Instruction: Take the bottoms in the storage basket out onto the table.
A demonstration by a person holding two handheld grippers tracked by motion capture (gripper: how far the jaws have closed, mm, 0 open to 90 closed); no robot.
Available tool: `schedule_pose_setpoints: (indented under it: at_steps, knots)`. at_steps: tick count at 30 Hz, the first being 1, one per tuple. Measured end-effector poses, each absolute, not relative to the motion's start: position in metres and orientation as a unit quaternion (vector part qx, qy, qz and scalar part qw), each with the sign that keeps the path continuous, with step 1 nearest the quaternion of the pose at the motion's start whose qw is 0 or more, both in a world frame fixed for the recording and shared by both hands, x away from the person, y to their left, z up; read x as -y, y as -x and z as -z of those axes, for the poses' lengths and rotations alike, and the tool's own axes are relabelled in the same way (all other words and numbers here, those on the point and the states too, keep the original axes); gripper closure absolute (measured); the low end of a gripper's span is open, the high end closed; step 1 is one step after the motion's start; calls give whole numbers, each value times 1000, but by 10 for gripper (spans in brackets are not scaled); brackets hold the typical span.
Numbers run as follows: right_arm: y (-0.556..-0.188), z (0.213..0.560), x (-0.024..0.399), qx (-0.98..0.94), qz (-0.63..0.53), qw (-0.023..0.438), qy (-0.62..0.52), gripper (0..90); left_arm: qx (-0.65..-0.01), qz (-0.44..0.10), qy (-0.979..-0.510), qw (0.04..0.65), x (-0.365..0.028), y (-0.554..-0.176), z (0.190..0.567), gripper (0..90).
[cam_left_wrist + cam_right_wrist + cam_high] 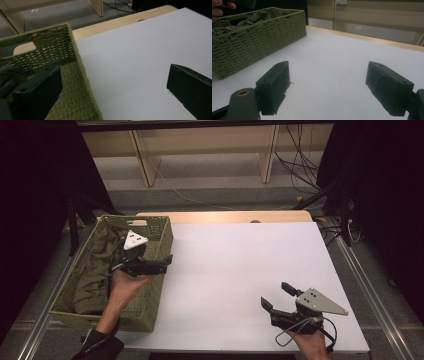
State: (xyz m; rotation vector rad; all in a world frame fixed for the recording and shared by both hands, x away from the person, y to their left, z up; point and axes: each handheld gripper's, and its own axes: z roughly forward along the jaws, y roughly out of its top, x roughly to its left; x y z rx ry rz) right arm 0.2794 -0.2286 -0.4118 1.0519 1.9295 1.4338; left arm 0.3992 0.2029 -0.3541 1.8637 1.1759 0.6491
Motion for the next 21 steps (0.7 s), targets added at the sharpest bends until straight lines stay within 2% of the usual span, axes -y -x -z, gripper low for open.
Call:
schedule_pose_setpoints:
  at_steps: [6,14,21]
  knots:
    - [-280,413,228,-712,-527,252,-389,204,-513,-259,-733,364,-239,-417,353,2]
    - [-280,413,229,-711,-528,248,-392,207,-580,-244,-733,259,-292,-446,372,5]
    - [-282,415,228,-712,-528,245,-394,208,-601,-227,-743,189,-308,-463,387,22]
